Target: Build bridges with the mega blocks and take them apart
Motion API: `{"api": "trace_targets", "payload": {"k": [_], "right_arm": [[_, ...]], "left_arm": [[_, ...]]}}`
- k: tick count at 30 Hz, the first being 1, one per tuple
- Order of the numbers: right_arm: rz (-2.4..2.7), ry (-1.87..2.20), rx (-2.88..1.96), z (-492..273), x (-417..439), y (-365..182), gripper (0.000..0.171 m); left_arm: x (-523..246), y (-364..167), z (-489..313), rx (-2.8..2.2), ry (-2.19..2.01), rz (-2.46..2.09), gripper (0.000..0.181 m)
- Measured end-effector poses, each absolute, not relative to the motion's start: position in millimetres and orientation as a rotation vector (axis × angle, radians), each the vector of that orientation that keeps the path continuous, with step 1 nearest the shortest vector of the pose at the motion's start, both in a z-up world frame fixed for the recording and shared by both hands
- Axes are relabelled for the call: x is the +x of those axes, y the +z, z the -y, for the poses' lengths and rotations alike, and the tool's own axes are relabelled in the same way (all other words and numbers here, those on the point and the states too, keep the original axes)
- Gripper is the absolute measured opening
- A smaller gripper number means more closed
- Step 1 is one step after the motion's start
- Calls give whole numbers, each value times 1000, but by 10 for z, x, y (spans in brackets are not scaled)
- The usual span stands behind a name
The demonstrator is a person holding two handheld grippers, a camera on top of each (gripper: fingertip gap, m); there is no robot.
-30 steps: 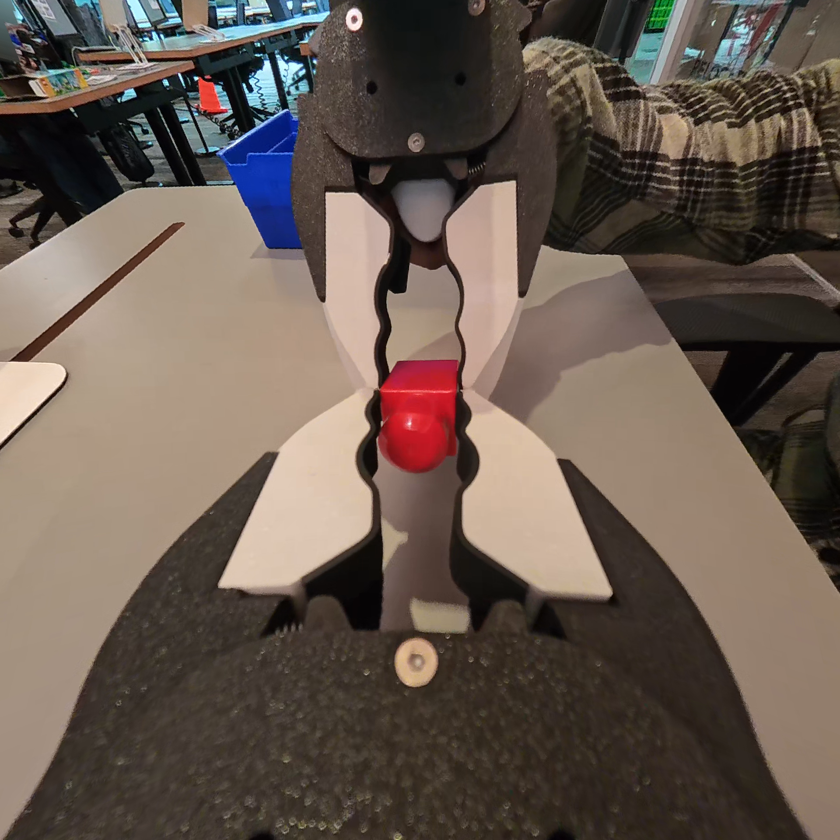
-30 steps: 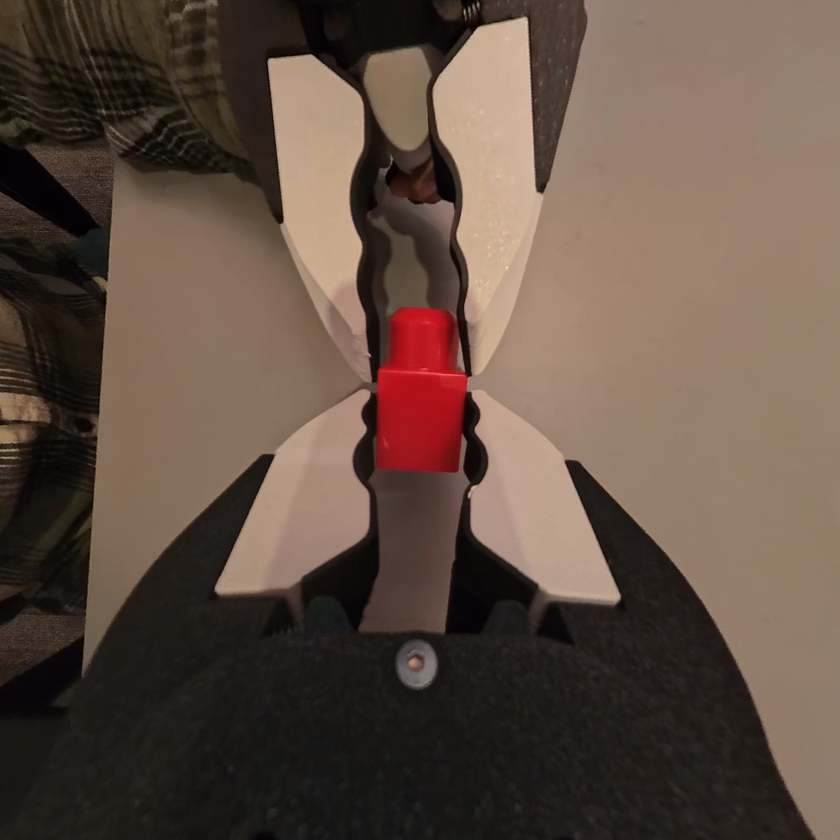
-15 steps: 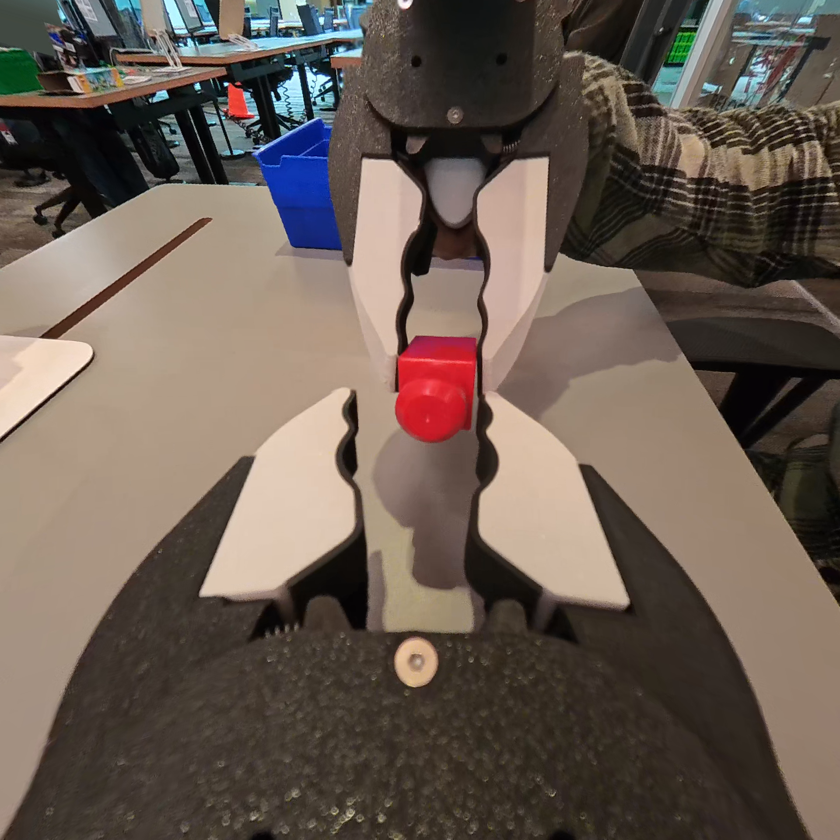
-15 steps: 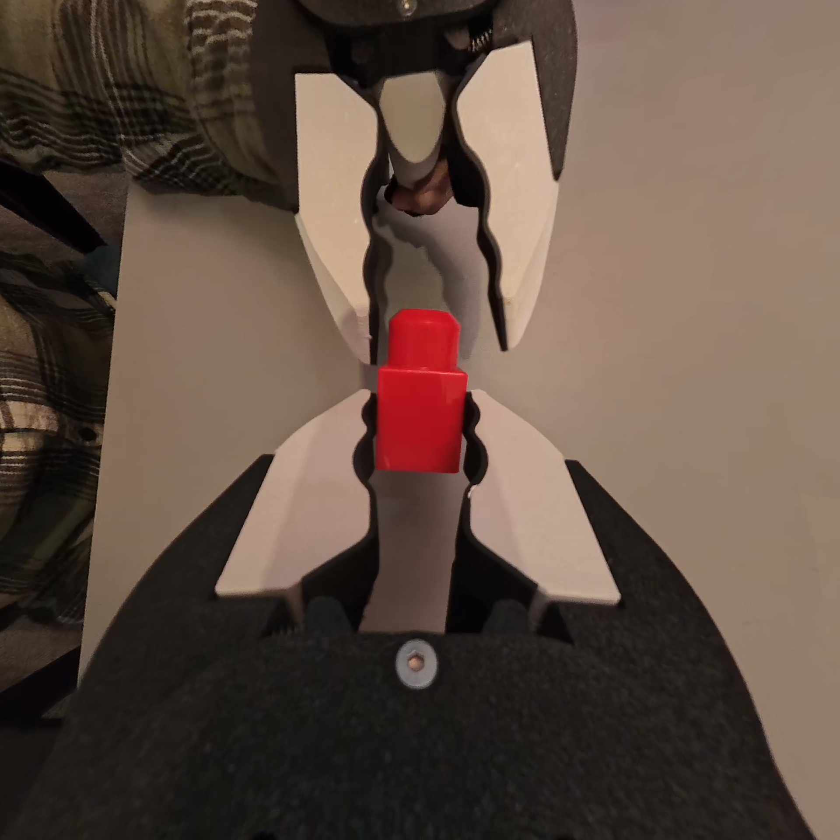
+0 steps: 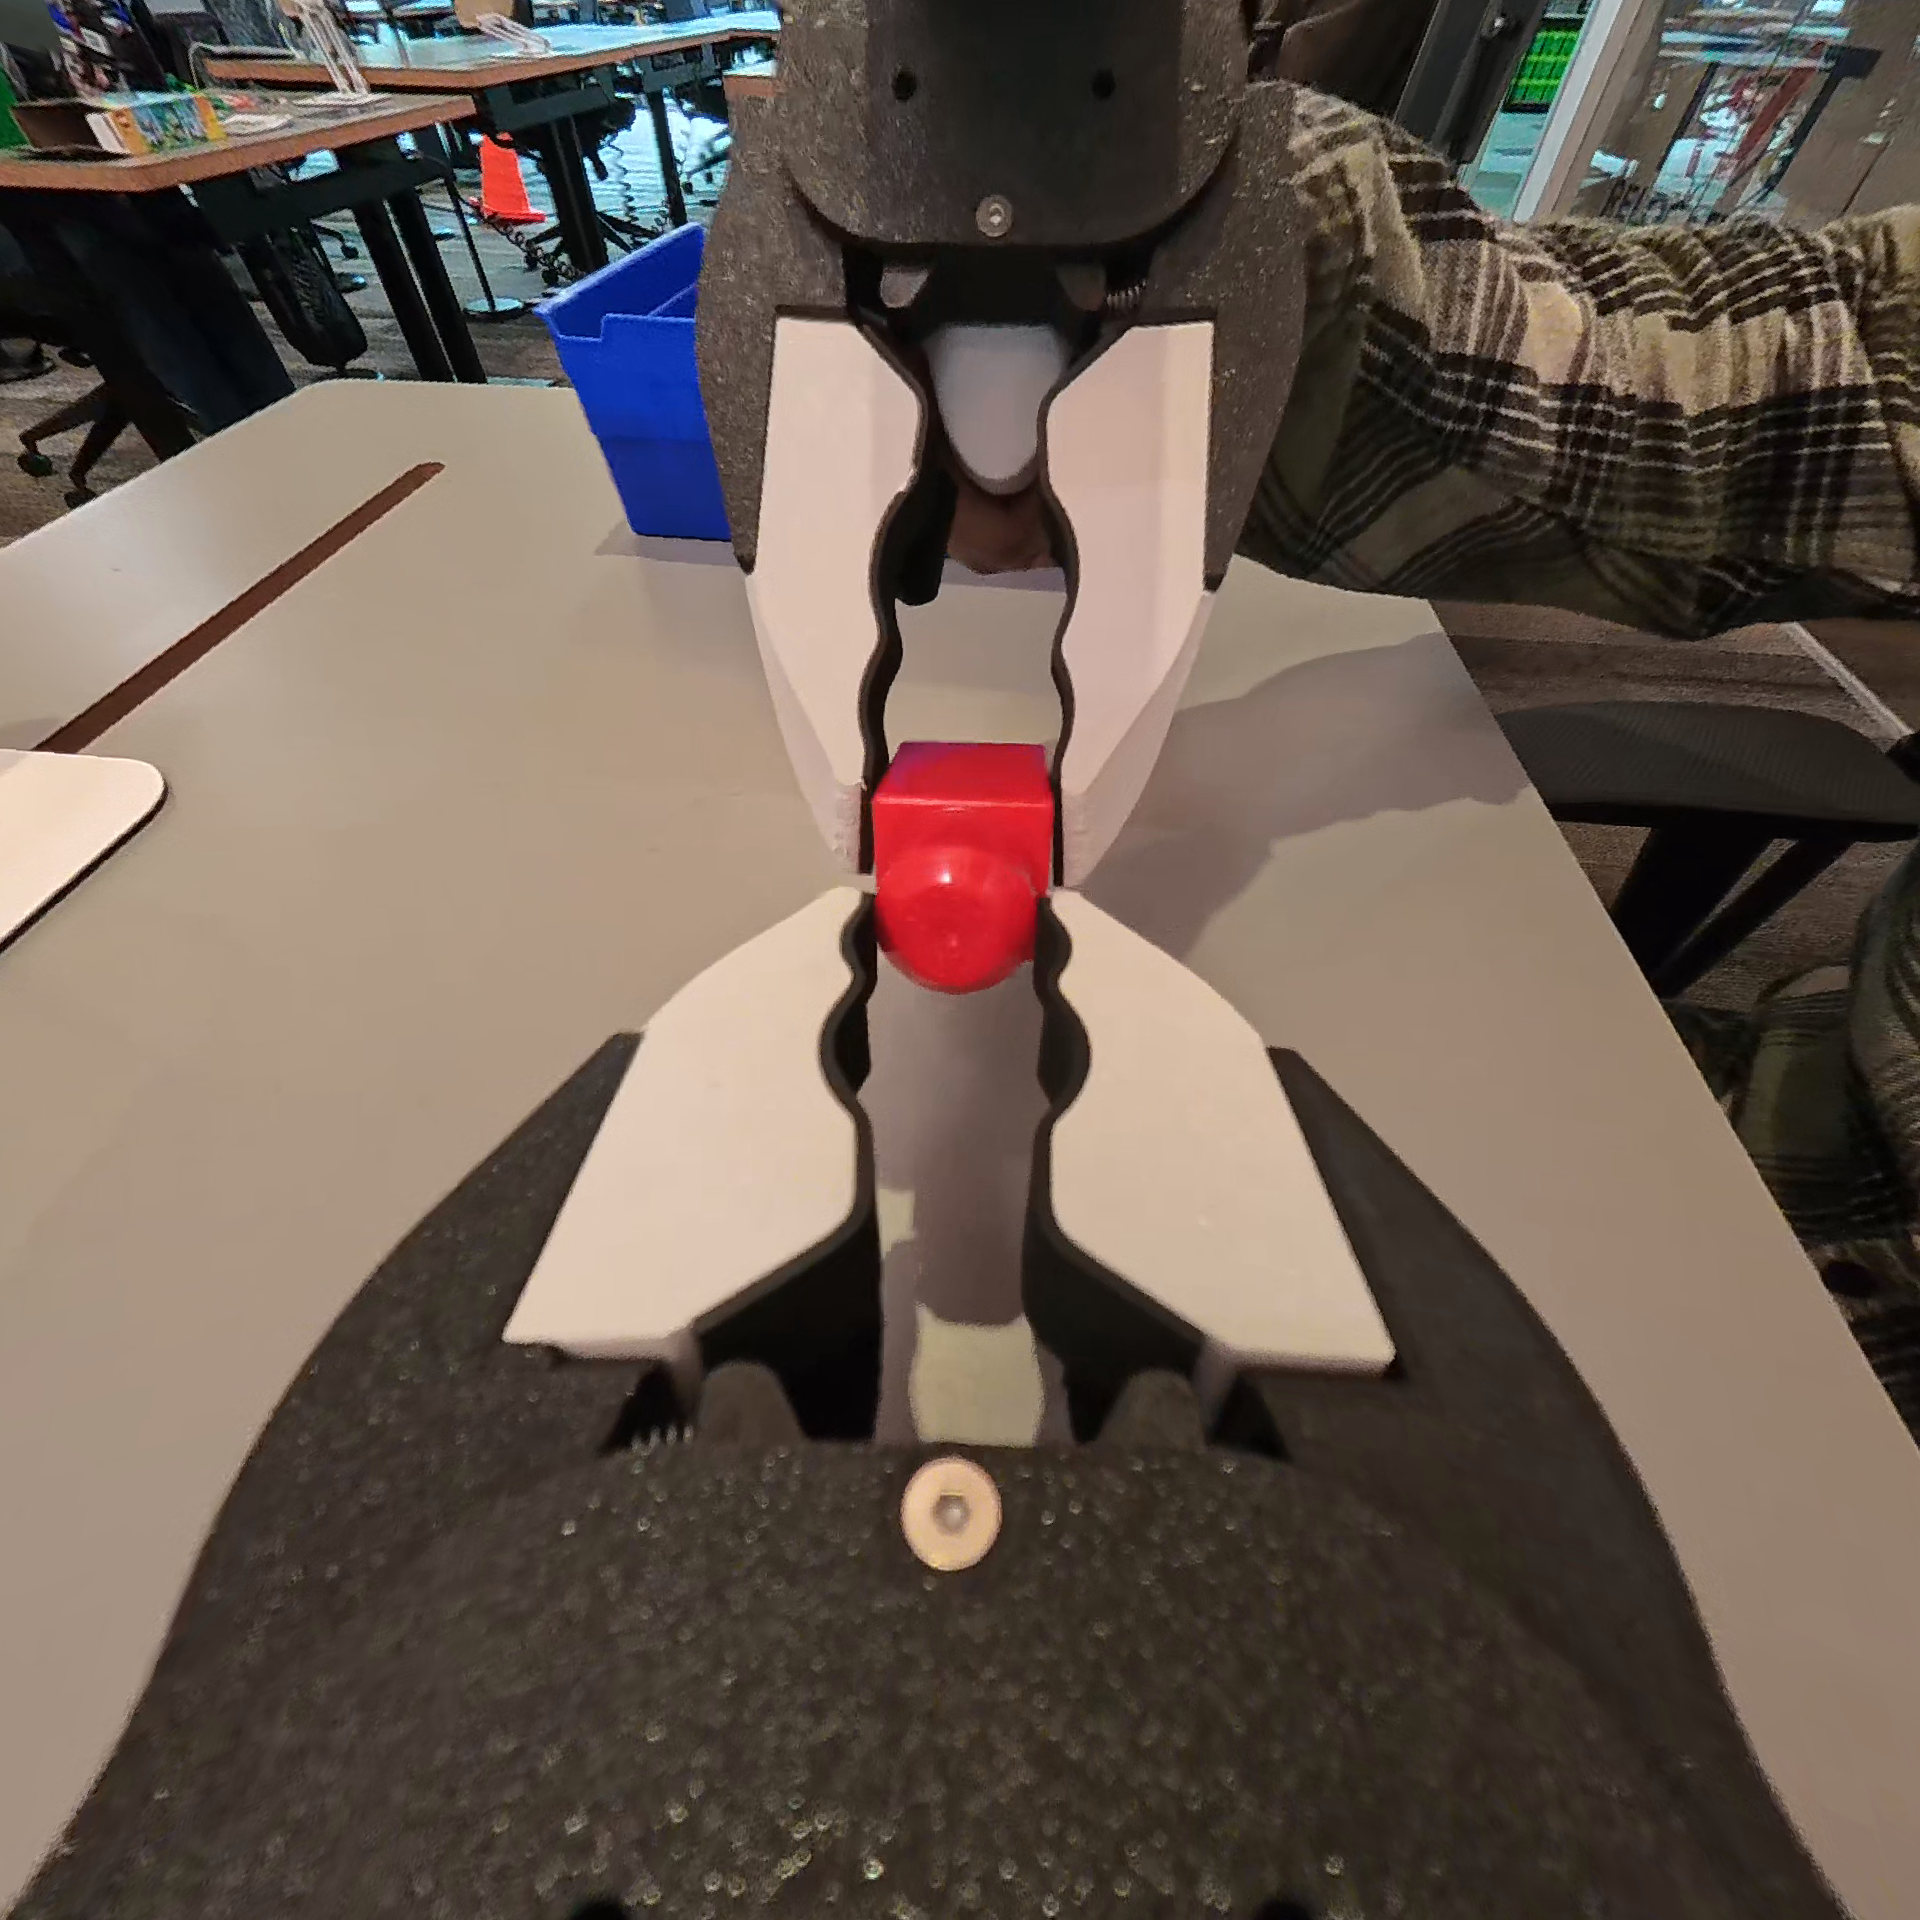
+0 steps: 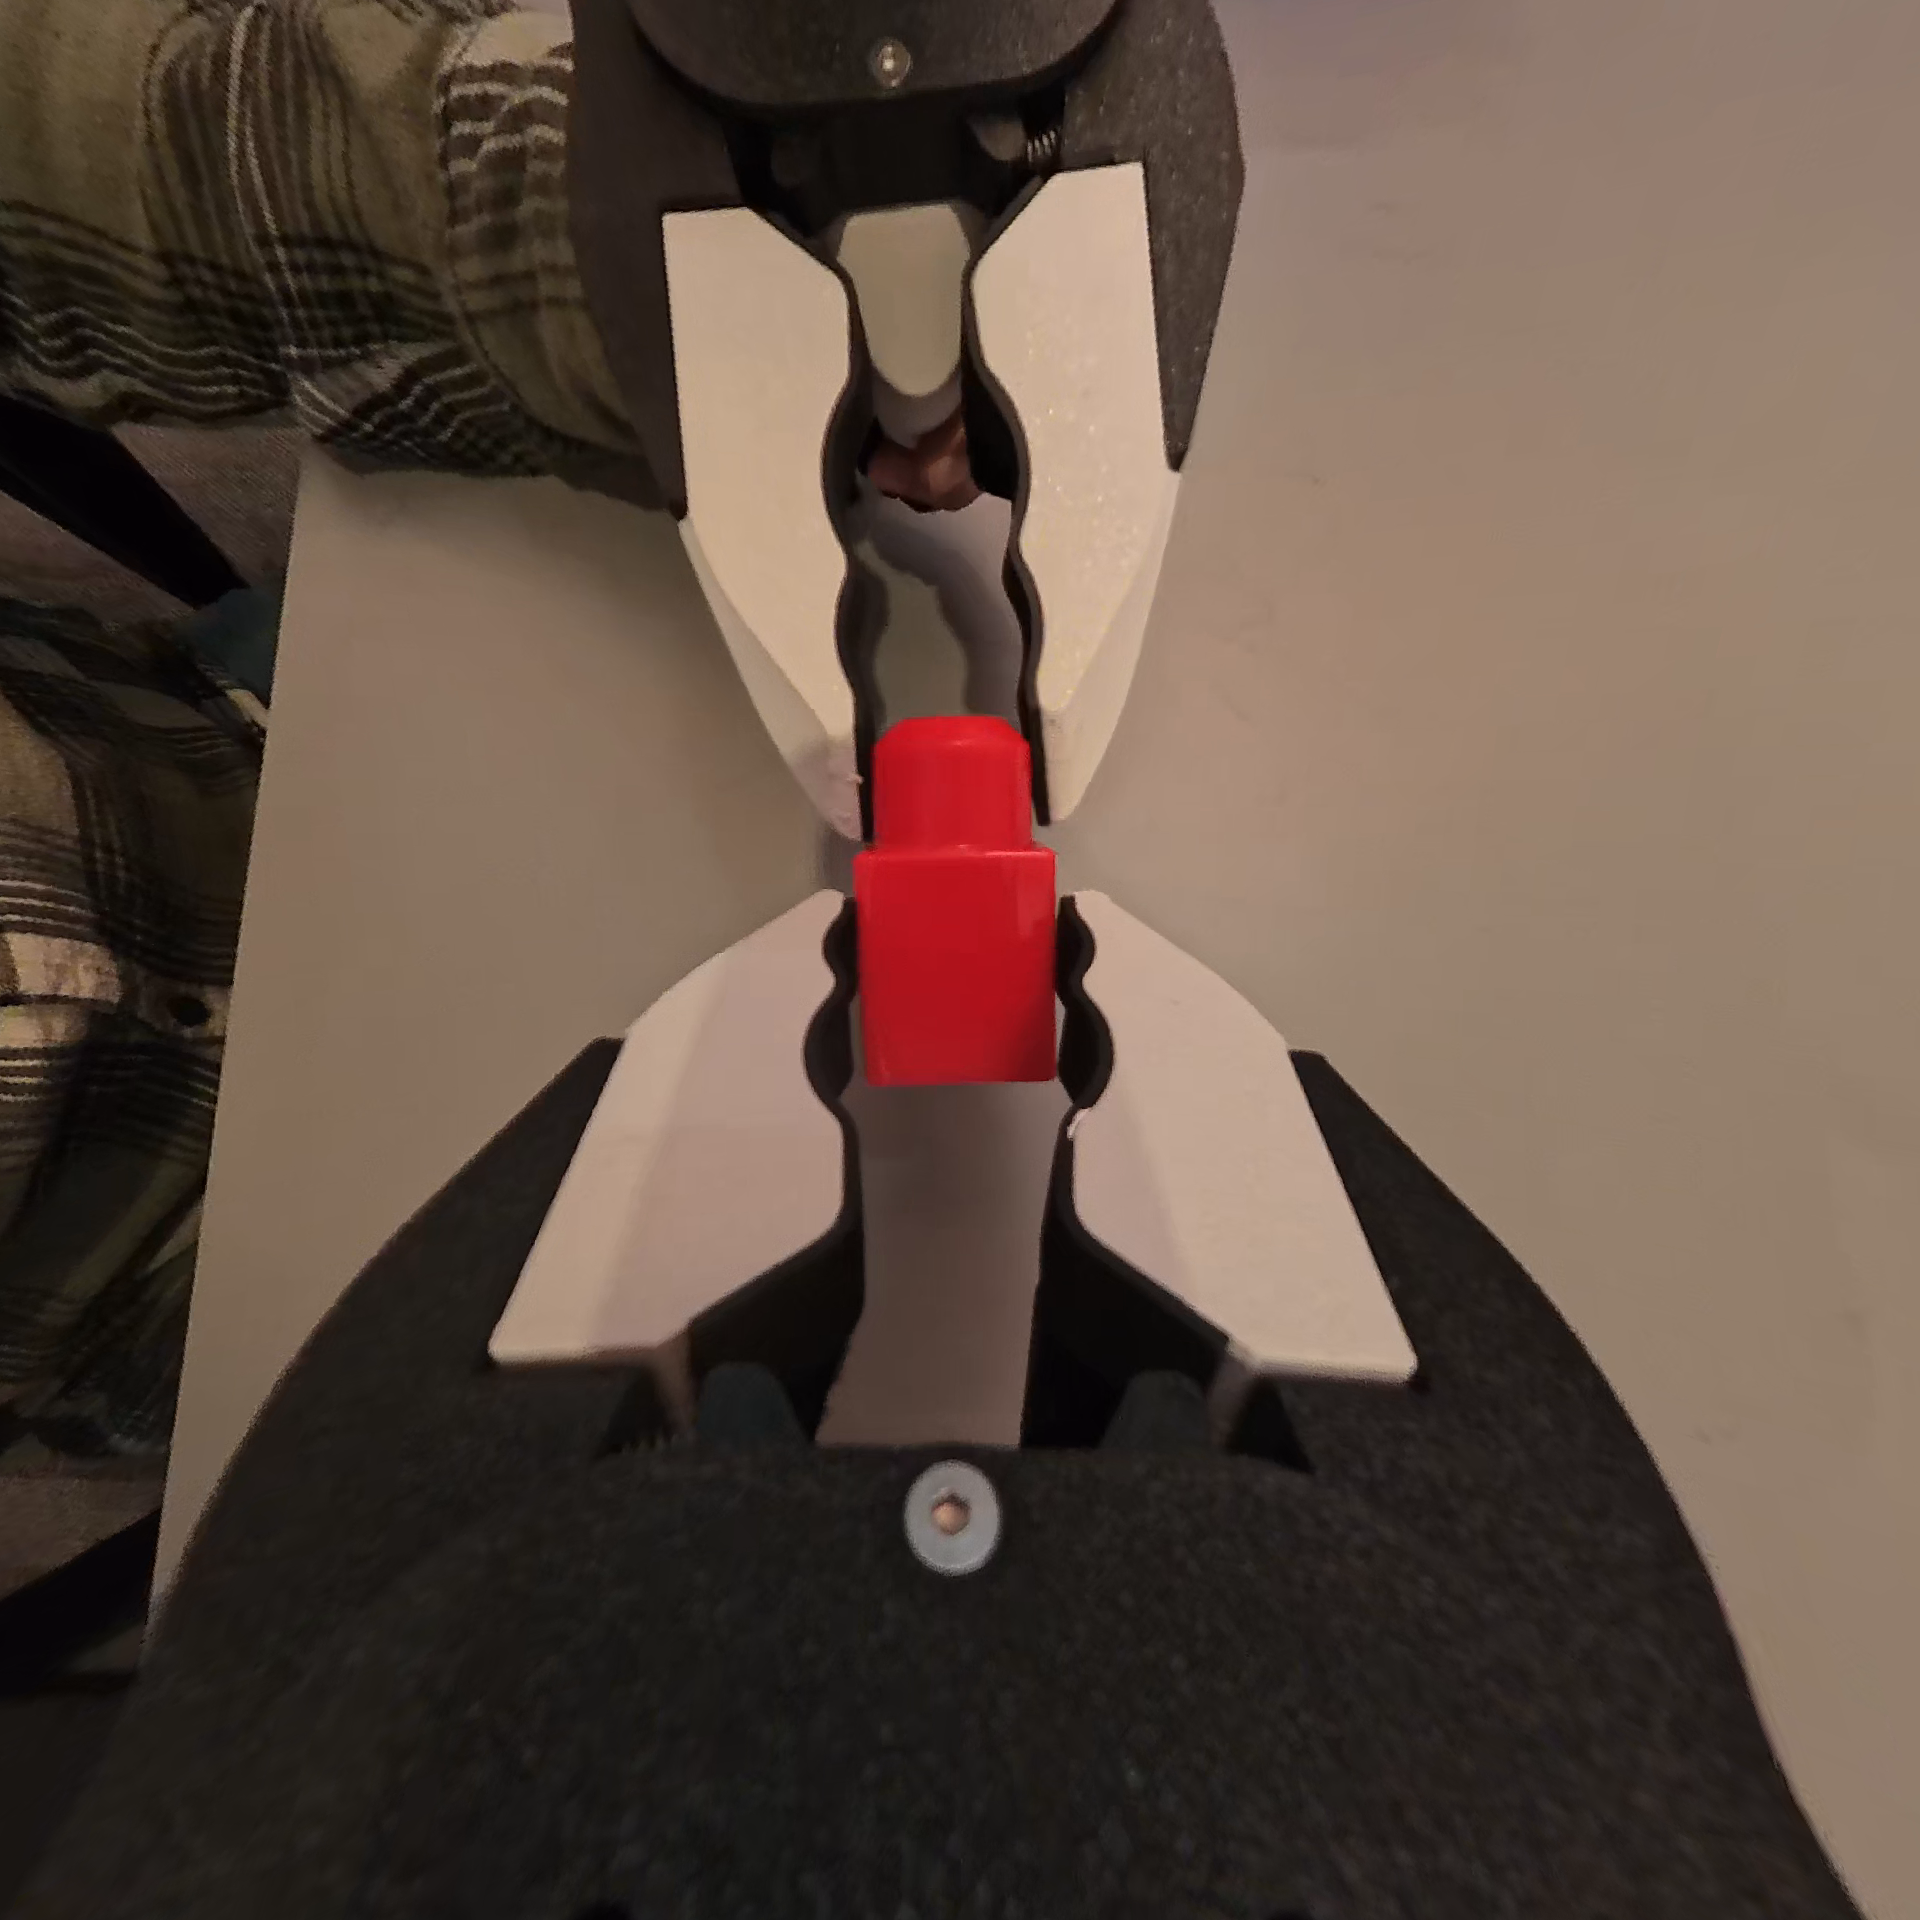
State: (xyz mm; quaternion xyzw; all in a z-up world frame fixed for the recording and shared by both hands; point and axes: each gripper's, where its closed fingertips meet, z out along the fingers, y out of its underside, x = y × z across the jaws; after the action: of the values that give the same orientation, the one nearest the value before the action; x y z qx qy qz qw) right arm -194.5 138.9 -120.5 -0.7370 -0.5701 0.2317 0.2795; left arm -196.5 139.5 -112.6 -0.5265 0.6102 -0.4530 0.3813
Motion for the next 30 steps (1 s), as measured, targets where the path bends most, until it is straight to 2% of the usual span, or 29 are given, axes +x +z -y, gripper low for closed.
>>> {"api": "trace_targets", "payload": {"k": [7,9,11,13,19,24,30], "right_arm": [[1517,646,-1974,-1391,-1940,-1247,38],[1504,630,-1979,-1399,-1911,-1279,53],[1482,615,-1987,-1406,-1867,-1318,60],[1422,612,-2001,-1427,-1817,-1354,78],[1281,576,-2030,-1446,-1639,-1508,92],[1212,578,-1993,-1425,-1576,-1520,92],[1179,554,-1995,-1428,-1511,-1568,93]], "left_arm": [[-1977,-1138,-1407,-1360,-1140,-1557,28],[-1992,-1111,-1419,-1359,-1151,-1541,28],[-2014,-1087,-1446,-1362,-1157,-1522,28],[-2039,-1084,-1494,-1376,-1141,-1505,28],[-2246,-1026,-1730,-1455,-1032,-1424,28],[-3049,-631,-2076,-1589,-775,-1299,28],[-4743,-134,-2680,-1821,-412,-978,29]]}}
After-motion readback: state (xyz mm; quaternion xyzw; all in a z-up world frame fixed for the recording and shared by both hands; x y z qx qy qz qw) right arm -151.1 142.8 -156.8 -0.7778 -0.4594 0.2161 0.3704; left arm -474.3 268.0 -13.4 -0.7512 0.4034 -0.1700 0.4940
